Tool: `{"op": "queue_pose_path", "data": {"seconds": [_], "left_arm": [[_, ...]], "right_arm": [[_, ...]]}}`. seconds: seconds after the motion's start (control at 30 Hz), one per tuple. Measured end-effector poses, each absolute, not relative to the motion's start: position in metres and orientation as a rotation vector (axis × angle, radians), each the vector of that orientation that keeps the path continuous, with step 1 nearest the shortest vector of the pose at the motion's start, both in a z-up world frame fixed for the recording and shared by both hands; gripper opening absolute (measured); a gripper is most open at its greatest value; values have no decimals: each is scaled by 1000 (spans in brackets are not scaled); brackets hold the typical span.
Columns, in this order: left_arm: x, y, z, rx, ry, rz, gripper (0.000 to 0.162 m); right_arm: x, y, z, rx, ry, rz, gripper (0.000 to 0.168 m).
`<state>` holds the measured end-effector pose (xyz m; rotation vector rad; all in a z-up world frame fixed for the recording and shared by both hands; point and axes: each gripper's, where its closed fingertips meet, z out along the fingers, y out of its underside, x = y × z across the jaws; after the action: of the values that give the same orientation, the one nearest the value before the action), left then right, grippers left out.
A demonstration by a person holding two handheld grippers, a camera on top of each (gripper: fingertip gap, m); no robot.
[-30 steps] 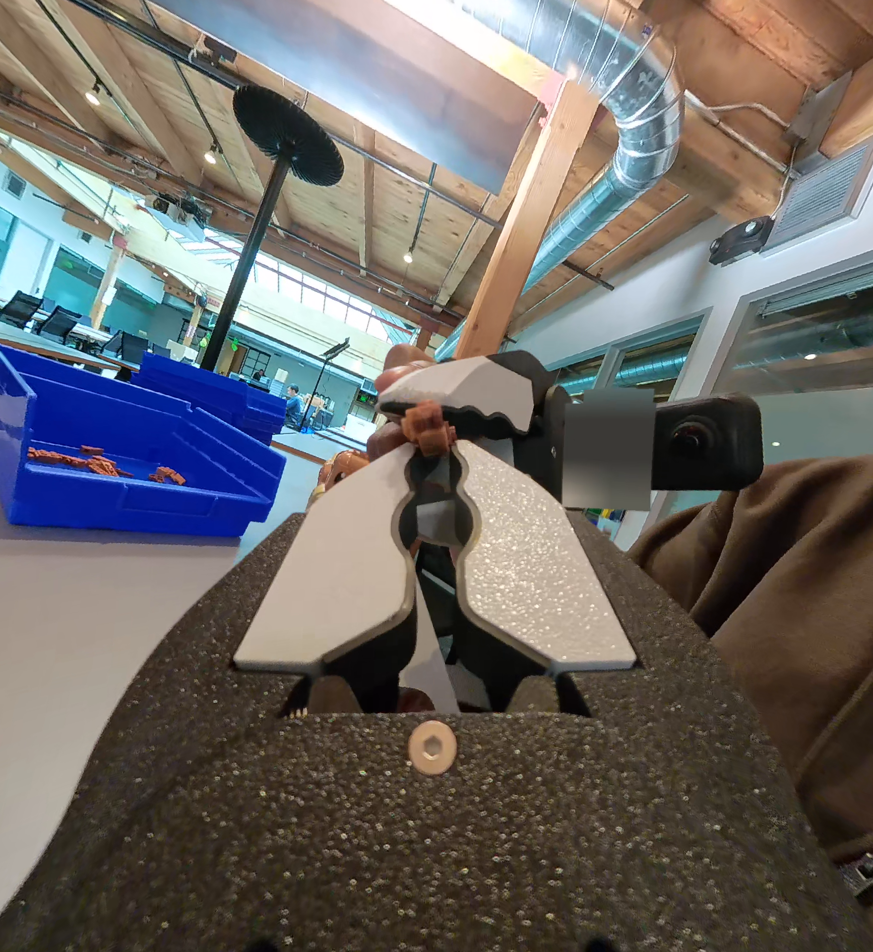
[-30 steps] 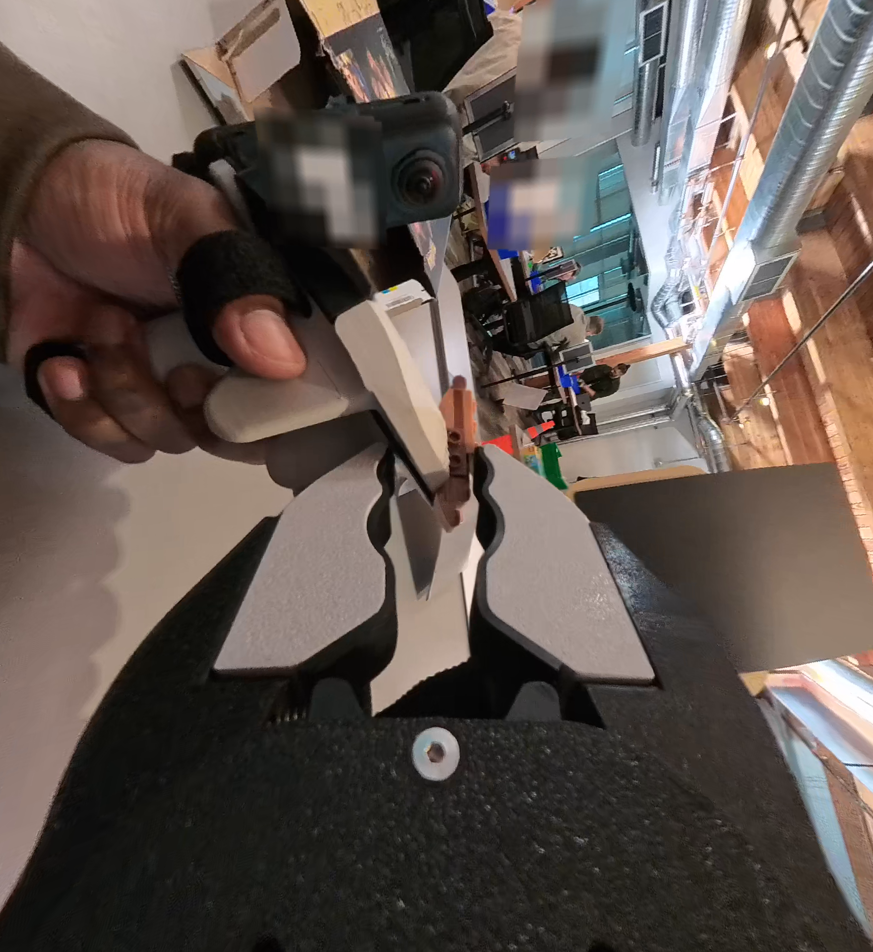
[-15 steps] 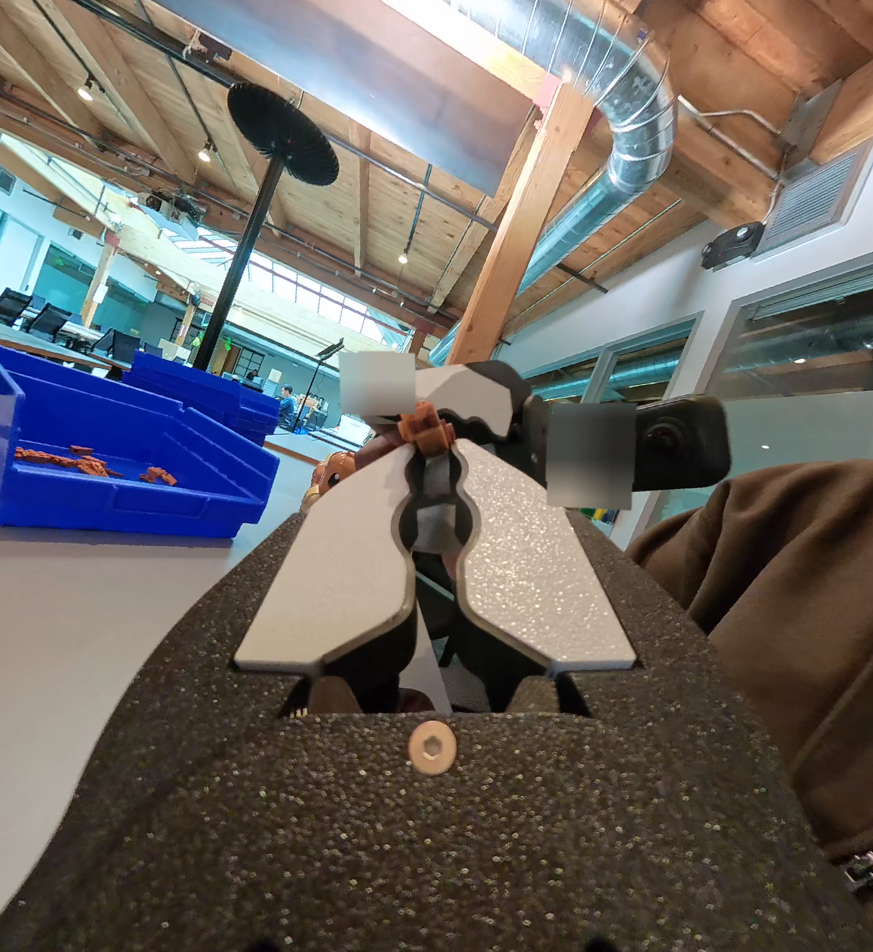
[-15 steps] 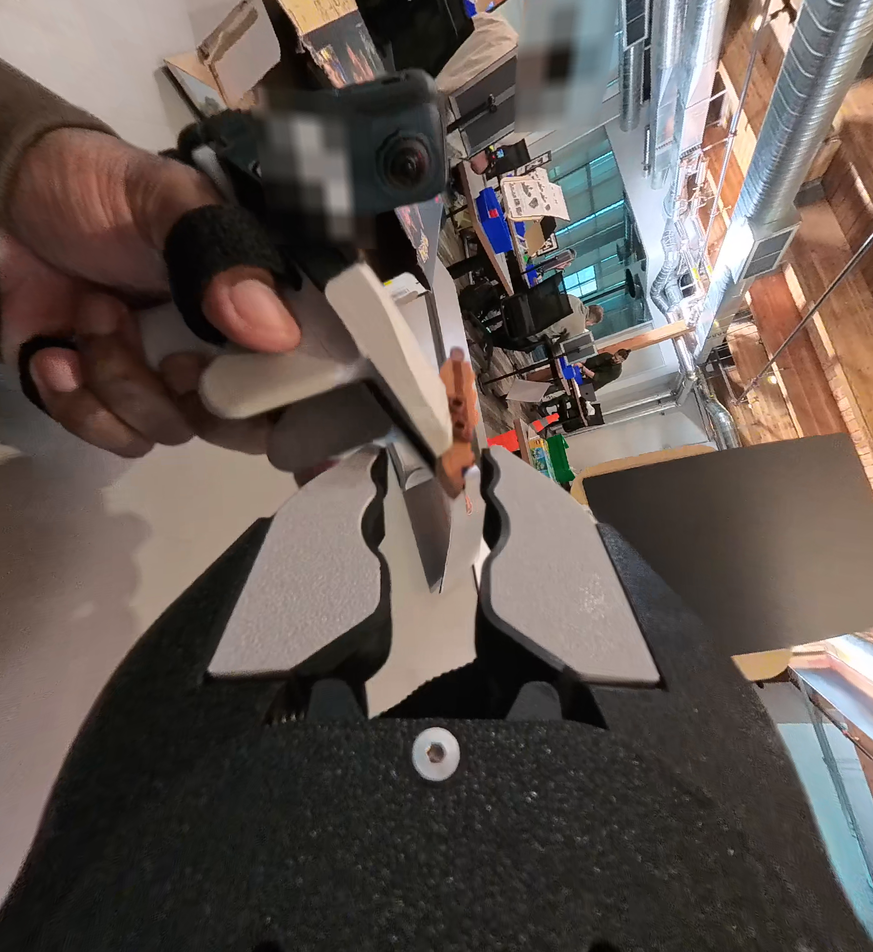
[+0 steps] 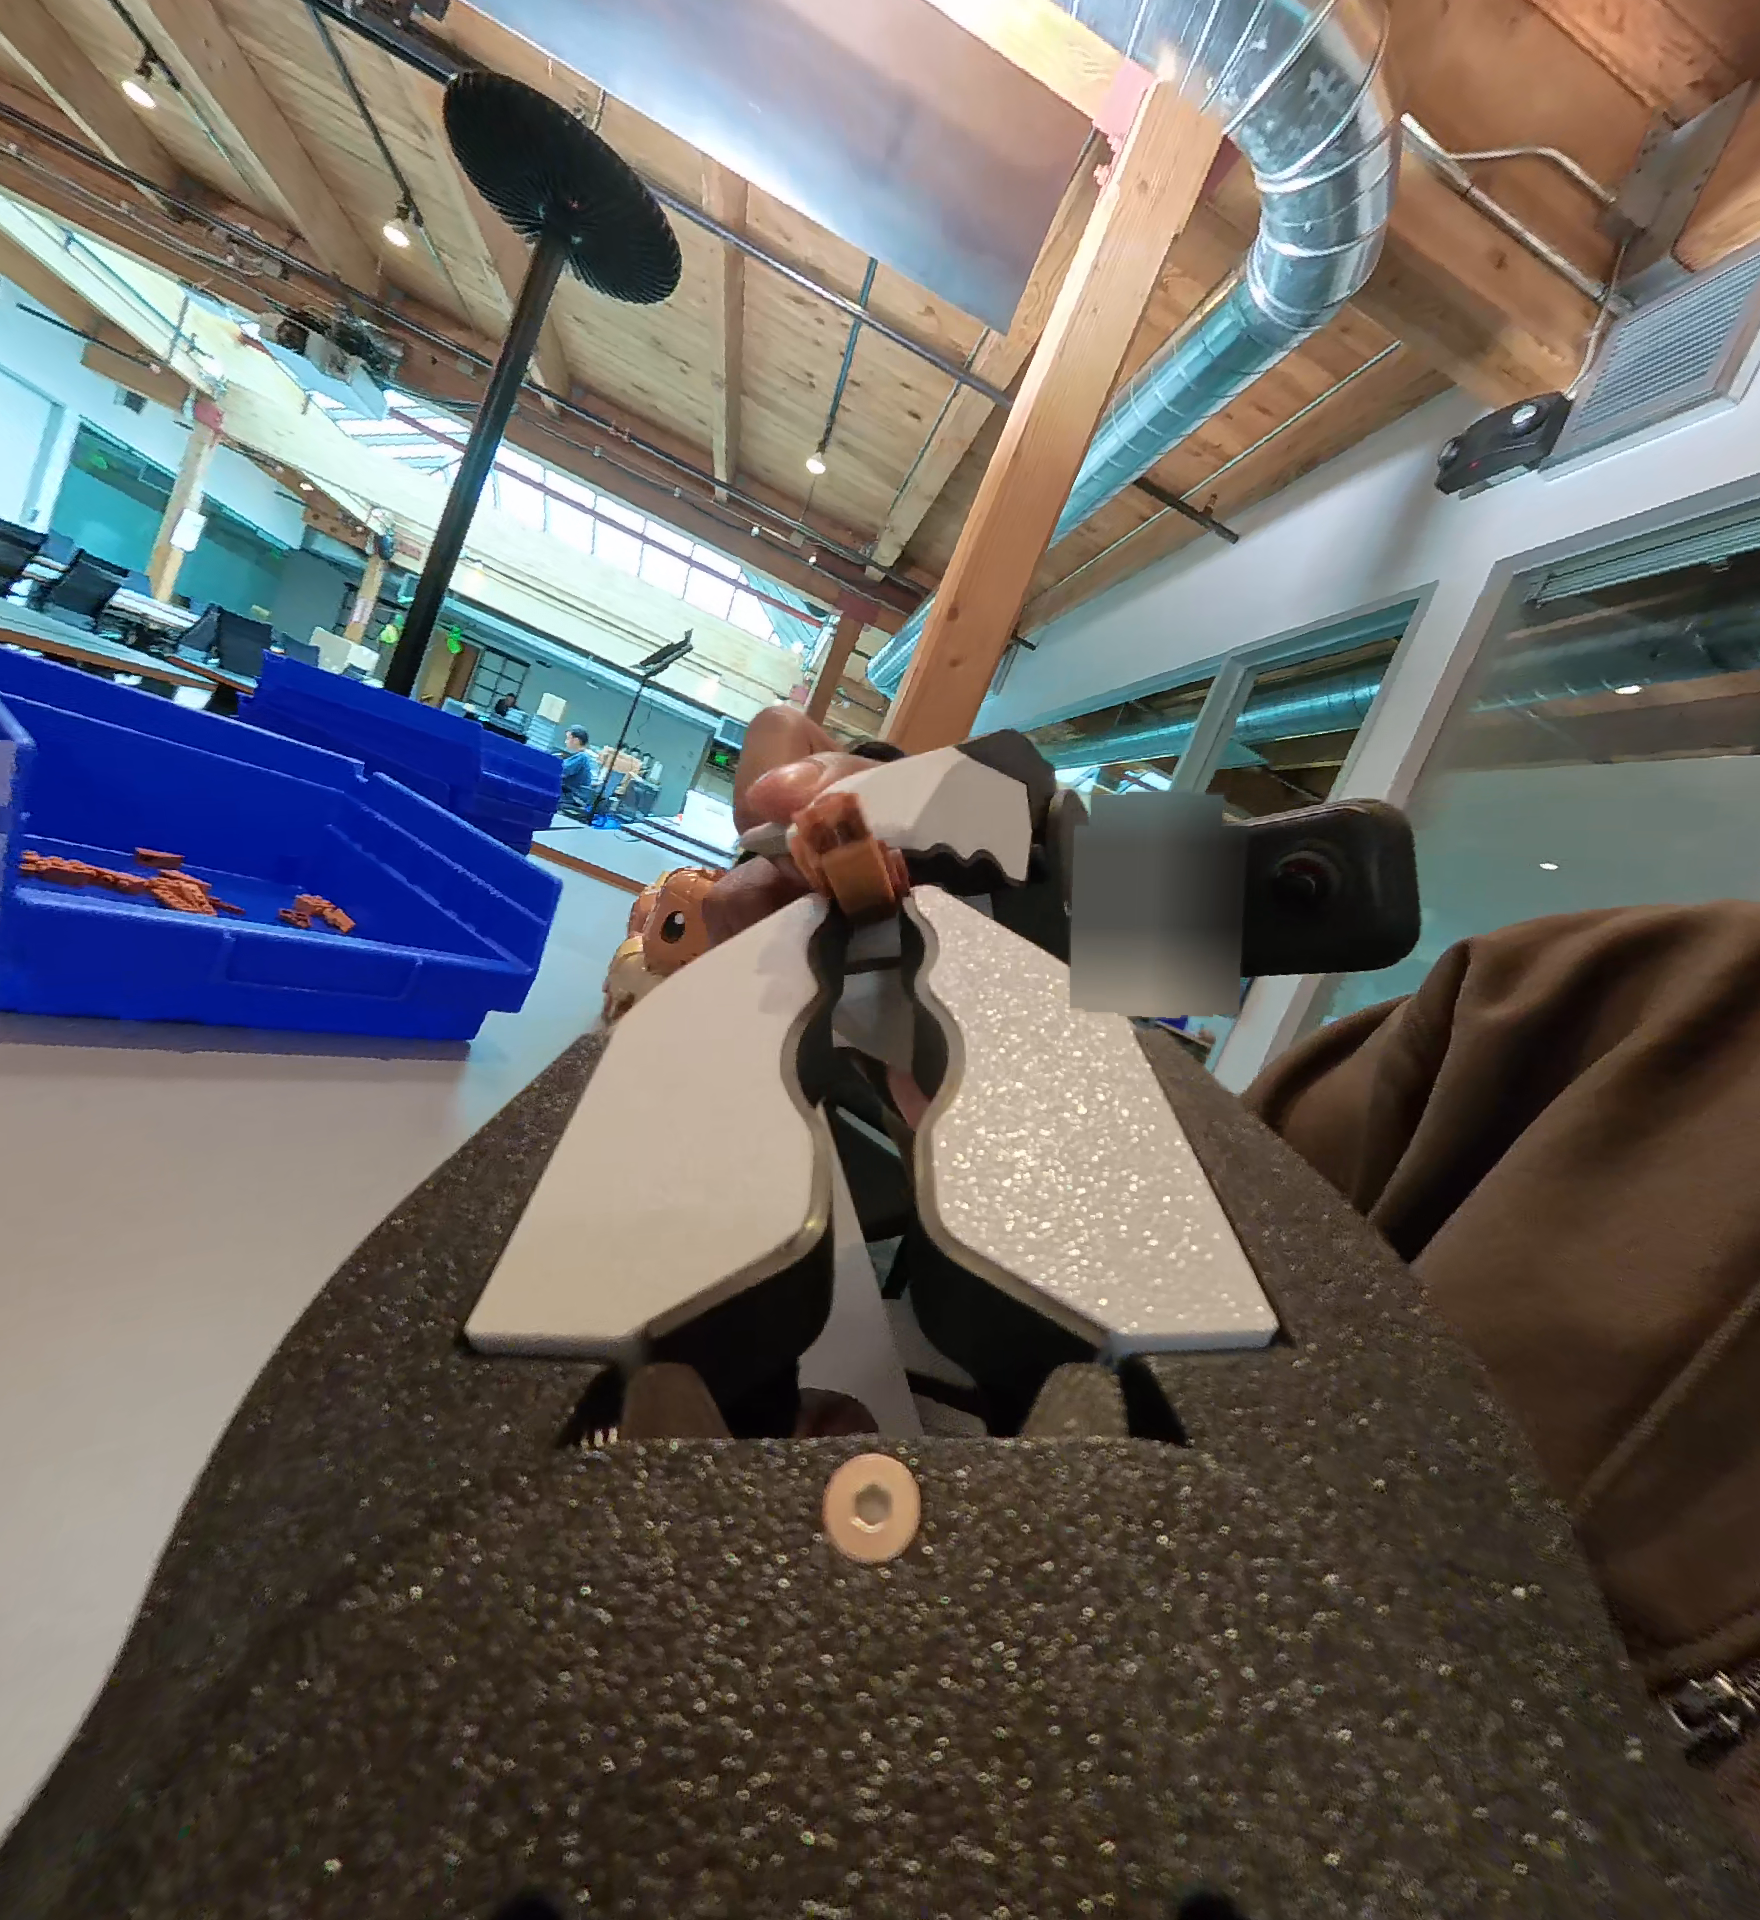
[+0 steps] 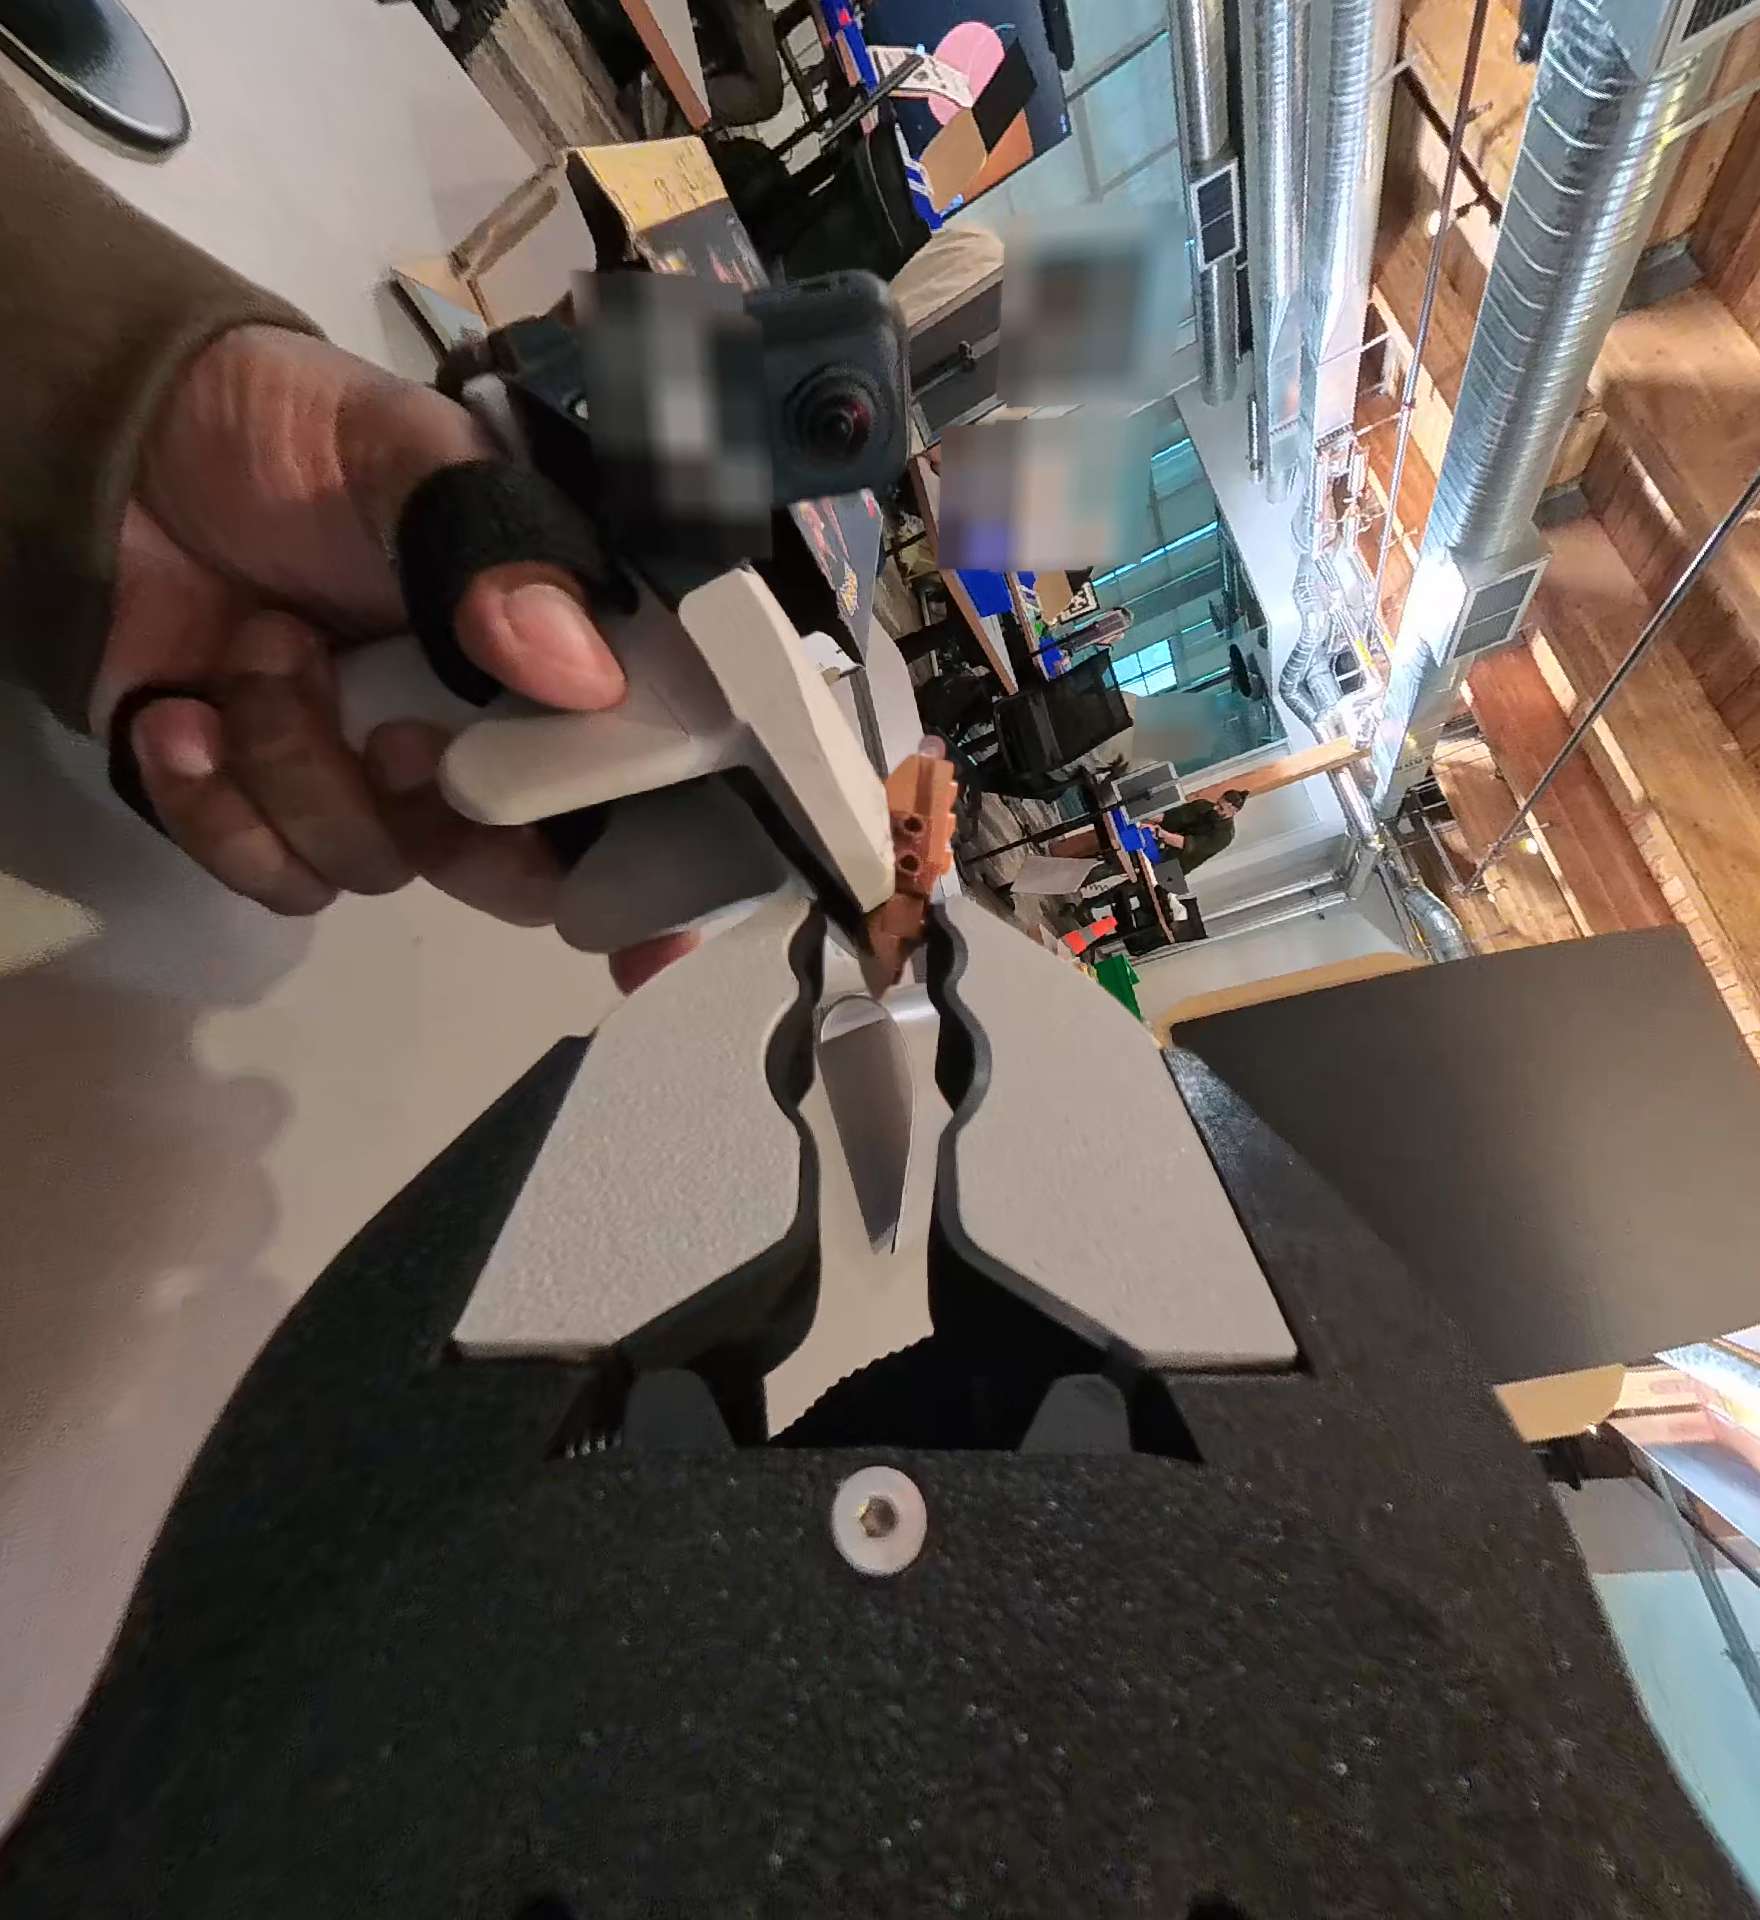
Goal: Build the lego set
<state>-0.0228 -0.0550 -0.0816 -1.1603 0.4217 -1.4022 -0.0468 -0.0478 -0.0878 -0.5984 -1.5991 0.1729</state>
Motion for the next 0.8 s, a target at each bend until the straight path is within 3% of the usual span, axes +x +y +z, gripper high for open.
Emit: {"op": "queue_pose_path", "data": {"seconds": [0.23,0.5,0.8], "left_arm": [[-32,-28,-107,-1383,333,-1157,26],[-52,-11,-122,-1482,196,-1100,26],[-88,5,-137,-1566,31,-899,27]], "right_arm": [[-33,-15,-103,-680,-1546,119,13],[-34,12,-130,-737,-1565,120,13],[-32,68,-207,-934,-1763,31,13]]}}
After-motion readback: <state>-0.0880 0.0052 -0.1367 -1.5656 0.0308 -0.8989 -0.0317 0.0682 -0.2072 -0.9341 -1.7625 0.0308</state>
